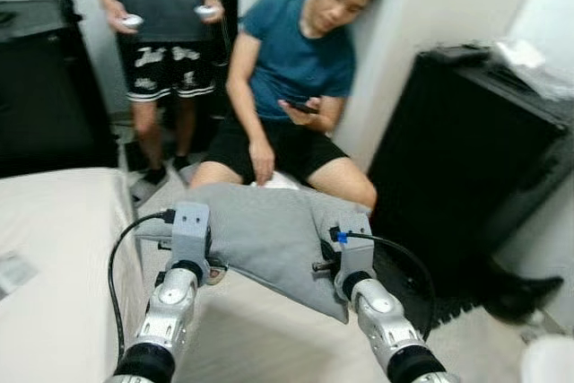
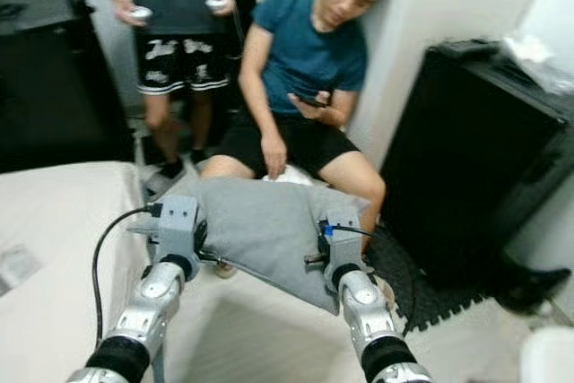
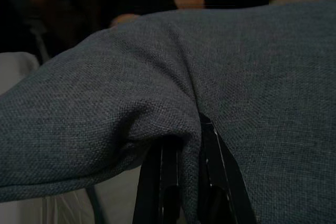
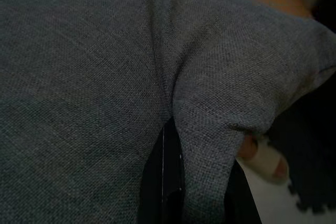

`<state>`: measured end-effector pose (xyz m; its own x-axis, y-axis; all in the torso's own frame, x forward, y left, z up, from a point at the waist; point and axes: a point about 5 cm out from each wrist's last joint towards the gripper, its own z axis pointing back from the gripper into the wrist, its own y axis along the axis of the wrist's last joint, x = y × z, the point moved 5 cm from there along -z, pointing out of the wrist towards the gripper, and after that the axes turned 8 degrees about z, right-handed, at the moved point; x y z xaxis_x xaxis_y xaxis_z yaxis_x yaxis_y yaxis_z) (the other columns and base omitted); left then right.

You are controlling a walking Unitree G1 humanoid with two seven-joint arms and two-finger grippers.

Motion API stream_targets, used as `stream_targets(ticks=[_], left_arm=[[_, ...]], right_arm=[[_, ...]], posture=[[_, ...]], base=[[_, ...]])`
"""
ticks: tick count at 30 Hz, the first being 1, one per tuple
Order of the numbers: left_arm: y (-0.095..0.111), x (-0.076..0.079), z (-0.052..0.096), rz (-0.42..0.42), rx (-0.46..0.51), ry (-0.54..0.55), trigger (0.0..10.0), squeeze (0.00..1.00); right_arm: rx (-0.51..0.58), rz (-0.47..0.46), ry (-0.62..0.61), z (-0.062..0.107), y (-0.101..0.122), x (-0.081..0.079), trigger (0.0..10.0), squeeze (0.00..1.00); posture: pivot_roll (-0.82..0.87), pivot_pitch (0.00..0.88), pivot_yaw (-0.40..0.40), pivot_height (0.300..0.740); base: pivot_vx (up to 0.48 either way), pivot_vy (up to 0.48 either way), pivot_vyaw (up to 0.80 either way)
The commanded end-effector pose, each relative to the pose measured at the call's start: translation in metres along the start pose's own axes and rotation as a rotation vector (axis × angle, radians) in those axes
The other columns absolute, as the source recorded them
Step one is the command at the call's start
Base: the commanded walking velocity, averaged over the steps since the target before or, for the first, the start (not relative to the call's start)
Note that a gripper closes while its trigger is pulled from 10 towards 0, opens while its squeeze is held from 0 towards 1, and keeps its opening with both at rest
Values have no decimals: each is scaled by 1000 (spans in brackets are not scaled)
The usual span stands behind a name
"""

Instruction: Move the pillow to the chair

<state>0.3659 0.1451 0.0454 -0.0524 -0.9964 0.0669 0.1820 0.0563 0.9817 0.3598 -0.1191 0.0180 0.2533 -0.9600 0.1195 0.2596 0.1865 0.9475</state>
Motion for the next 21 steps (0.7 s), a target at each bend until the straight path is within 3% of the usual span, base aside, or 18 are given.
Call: stream_targets(ticks=[1,12,21], left_arm=[[6,6,-2,-8,22,-20,10000,0],[7,3,-2,-6,21,-9,10000,0],[5,11,-1,-25,17,-47,10000,0]], right_arm=[[27,28,-22,-1,7,8,10000,0],[26,20,-52,-2,9,12,10000,0],[28,-2,-108,0,8,22,10000,0]], posture=[[-42,27,-38,740],[-39,38,-41,740],[-35,46,-32,740]], base=[[0,0,-800],[0,0,-800],[0,0,-800]])
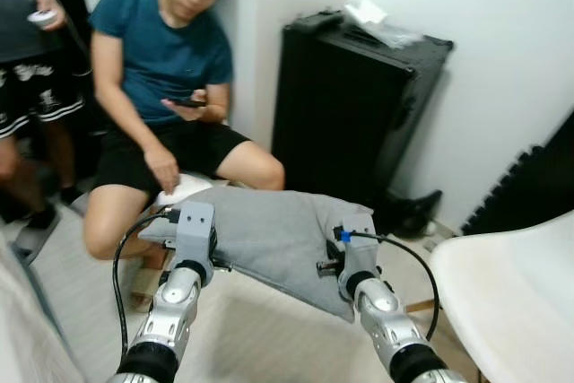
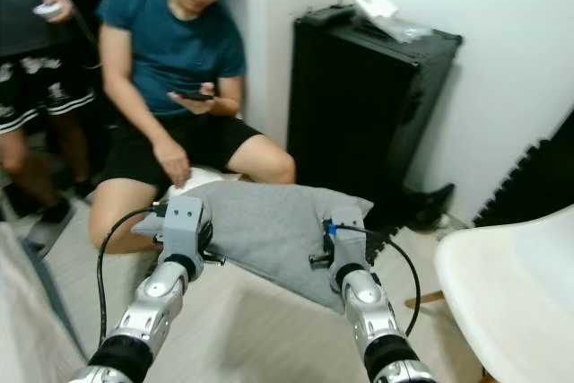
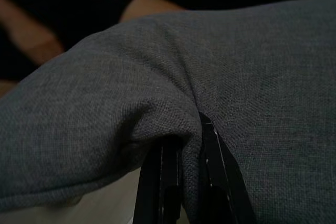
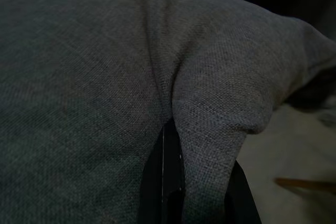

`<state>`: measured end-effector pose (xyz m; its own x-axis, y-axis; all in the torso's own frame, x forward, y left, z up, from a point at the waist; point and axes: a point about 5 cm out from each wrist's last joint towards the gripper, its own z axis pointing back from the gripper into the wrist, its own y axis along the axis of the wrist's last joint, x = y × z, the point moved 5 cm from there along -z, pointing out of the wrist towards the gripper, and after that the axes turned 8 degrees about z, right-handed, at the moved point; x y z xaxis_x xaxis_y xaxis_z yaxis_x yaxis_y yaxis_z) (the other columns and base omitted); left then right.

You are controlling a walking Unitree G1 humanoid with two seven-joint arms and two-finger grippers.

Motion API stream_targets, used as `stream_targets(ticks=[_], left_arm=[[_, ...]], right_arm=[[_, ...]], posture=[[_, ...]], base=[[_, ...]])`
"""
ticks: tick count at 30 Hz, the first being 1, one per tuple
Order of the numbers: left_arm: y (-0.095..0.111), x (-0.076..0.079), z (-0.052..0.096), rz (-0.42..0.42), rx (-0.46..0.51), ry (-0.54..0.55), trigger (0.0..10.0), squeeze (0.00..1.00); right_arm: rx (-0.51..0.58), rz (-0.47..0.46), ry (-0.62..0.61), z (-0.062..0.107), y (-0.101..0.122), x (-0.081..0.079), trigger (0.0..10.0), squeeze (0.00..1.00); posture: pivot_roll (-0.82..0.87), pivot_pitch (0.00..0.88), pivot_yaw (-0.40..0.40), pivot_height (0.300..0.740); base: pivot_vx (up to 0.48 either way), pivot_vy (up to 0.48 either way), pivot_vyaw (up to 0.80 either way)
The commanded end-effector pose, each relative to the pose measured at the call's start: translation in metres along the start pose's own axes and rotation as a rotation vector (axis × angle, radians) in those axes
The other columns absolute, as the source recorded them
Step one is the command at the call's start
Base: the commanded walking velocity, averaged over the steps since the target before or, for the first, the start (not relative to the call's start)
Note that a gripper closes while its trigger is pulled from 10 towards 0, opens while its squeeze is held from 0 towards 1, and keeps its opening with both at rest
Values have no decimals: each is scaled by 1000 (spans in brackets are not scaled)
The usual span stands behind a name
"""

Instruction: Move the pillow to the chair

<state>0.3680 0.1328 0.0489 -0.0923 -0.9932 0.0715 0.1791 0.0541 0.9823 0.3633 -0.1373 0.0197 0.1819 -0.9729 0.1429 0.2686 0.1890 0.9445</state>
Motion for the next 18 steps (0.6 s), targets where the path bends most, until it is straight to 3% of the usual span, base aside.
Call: stream_targets(ticks=[1,8,18], left_arm=[[2,-2,1,-23,13,-7,10000,0],[11,5,0,-16,47,-48,10000,0],[12,2,2,-13,48,-42,10000,0]], right_arm=[[44,-15,-44,-1,10,6,10000,0],[44,-33,-89,-1,11,13,10000,0],[45,-38,-97,-2,12,13,10000,0]], posture=[[-36,47,-31,740],[-34,48,-27,740],[-31,45,-25,740]], base=[[0,0,-800],[0,0,-800],[0,0,-800]])
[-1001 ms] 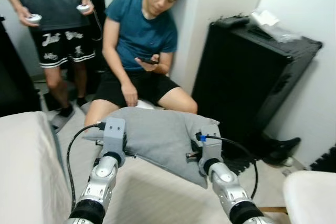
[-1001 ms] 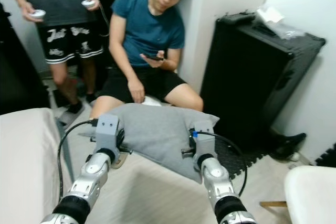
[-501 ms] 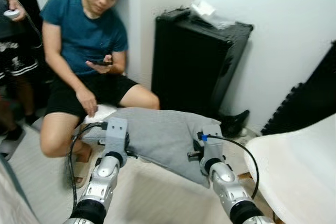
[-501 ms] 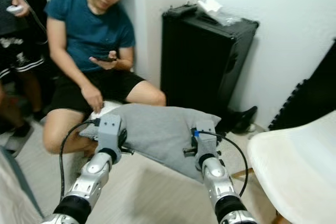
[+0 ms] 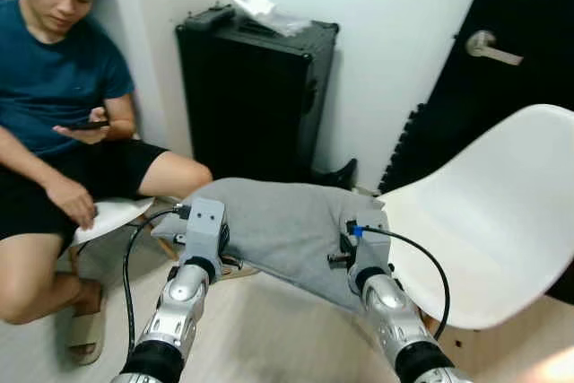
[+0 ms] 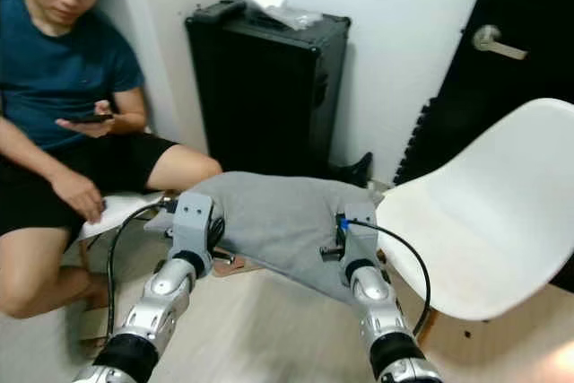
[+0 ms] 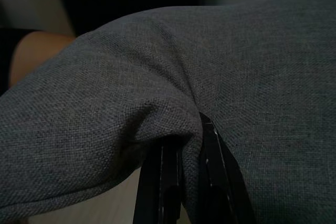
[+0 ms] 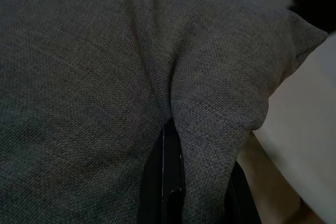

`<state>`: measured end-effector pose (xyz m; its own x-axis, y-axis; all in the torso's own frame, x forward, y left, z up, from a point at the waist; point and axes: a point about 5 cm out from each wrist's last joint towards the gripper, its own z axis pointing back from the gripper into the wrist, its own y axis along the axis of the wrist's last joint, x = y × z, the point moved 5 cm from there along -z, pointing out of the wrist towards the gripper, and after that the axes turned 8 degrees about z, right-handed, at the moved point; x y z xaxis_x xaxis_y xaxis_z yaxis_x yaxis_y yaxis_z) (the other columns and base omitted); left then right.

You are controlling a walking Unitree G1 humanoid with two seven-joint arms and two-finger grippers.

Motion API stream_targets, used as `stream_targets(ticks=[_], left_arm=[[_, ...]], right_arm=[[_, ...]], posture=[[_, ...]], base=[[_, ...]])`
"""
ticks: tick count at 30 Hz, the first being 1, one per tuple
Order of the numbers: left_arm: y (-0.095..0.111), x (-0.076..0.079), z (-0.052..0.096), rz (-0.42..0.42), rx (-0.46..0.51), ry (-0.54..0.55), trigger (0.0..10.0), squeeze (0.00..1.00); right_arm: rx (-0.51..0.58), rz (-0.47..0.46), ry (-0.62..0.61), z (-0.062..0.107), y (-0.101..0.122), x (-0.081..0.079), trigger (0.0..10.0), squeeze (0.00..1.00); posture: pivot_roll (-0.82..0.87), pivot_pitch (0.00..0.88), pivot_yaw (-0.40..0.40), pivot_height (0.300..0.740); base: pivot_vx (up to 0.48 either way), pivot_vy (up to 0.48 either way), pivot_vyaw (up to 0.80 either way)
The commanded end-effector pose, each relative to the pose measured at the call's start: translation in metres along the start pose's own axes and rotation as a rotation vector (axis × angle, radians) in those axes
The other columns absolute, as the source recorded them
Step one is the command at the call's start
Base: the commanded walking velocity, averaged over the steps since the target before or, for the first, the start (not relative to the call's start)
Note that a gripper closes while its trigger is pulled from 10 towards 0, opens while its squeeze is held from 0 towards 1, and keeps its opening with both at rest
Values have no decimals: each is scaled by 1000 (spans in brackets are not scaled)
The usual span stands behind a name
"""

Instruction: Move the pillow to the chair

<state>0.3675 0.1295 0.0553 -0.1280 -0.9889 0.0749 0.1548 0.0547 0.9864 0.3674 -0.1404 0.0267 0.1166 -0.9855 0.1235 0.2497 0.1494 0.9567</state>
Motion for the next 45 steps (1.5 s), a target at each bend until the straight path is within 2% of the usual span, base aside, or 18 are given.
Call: stream_targets(ticks=[1,15,28,36,45], left_arm=[[6,-2,0,-19,27,-4,10000,0],[10,-1,-4,-26,28,8,10000,0],[8,-2,-3,14,21,1,10000,0],[7,-2,-2,5,21,0,10000,0],[14,7,-1,31,57,-62,10000,0]], right_arm=[[19,-1,-39,-1,5,8,10000,0],[15,0,-44,-2,6,11,10000,0],[11,-1,-33,-3,5,7,10000,0],[13,-2,-32,-3,5,6,10000,0],[25,21,21,-3,7,-5,10000,0]], posture=[[-31,44,-25,740],[-39,38,-19,740],[-33,41,-24,740],[-32,42,-22,740],[-28,33,-24,740]], base=[[0,0,-800],[0,0,-800],[0,0,-800],[0,0,-800],[90,0,-54]])
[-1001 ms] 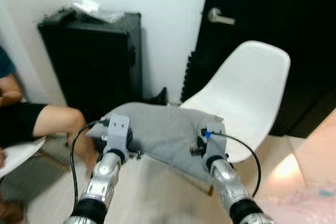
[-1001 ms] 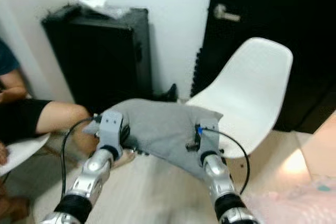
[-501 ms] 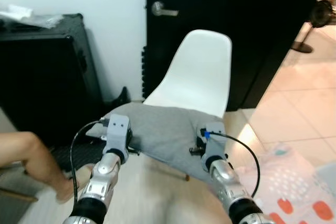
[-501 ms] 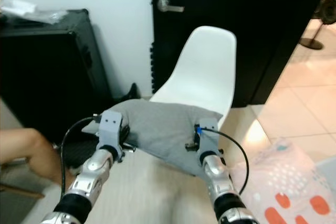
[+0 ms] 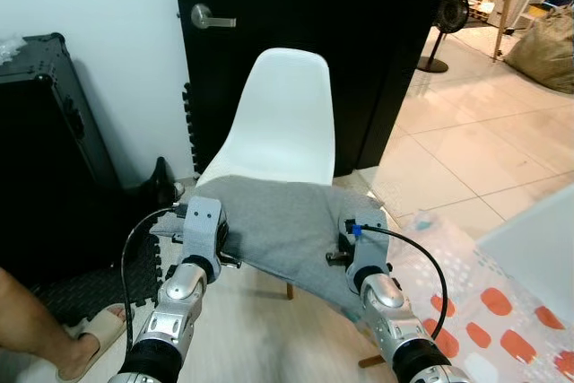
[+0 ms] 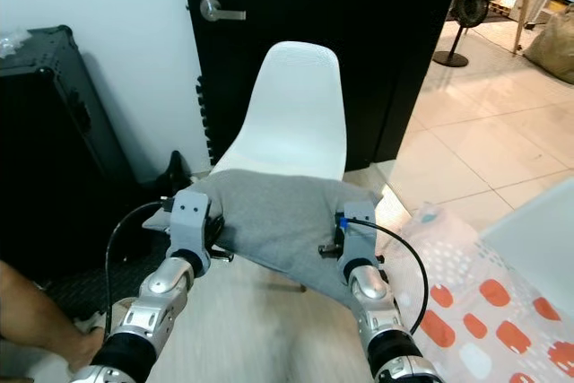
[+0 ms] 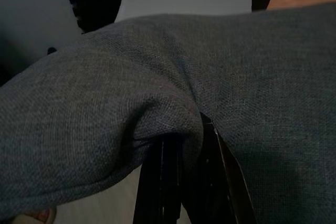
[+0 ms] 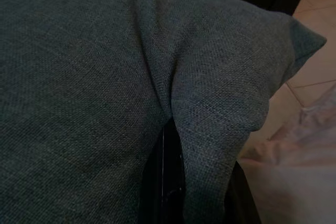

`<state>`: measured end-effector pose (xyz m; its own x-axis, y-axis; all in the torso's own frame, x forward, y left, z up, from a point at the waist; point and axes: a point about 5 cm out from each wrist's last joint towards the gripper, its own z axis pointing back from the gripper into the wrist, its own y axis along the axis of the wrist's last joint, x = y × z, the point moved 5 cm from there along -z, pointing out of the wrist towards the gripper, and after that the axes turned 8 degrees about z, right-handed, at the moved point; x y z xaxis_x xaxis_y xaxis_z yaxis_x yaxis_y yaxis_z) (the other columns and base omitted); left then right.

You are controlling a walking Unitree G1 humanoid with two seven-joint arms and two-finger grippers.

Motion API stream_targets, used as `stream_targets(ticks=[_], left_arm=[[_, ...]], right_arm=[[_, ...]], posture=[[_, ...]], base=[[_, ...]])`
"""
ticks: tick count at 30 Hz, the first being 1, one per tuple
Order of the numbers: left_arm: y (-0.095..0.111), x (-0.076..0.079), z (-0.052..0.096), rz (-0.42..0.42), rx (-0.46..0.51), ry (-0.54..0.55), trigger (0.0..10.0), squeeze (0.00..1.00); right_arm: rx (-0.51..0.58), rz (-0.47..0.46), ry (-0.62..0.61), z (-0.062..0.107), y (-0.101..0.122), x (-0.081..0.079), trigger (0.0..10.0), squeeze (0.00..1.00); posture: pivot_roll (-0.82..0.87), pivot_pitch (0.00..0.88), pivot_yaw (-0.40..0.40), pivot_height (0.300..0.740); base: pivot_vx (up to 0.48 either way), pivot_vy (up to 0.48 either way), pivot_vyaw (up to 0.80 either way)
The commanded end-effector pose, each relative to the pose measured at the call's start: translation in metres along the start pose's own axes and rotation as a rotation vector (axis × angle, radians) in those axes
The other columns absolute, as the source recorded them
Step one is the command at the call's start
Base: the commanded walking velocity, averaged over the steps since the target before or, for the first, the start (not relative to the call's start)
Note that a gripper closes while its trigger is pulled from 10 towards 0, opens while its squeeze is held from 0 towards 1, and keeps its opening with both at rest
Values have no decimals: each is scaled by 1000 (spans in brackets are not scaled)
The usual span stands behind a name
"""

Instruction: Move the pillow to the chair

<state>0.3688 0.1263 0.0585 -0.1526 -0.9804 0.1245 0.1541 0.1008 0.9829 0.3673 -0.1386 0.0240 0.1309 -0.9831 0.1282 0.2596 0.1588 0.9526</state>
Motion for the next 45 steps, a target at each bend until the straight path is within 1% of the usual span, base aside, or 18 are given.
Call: stream_targets(ticks=[1,20,28,45], left_arm=[[11,4,0,-15,50,-32,10000,0],[13,0,1,-13,55,-26,10000,0],[13,0,1,-17,52,-27,10000,0],[14,-3,1,-25,50,-26,10000,0]], right_arm=[[35,15,11,-2,9,-3,10000,0],[39,22,31,-3,11,-8,10000,0],[29,7,31,-3,9,-8,10000,0],[17,-5,21,-2,5,-8,10000,0]], posture=[[-28,30,-26,740],[-23,13,-29,740],[-20,18,-27,740],[-13,33,-19,740]], base=[[341,0,0],[346,0,0],[334,0,0],[324,0,-800]])
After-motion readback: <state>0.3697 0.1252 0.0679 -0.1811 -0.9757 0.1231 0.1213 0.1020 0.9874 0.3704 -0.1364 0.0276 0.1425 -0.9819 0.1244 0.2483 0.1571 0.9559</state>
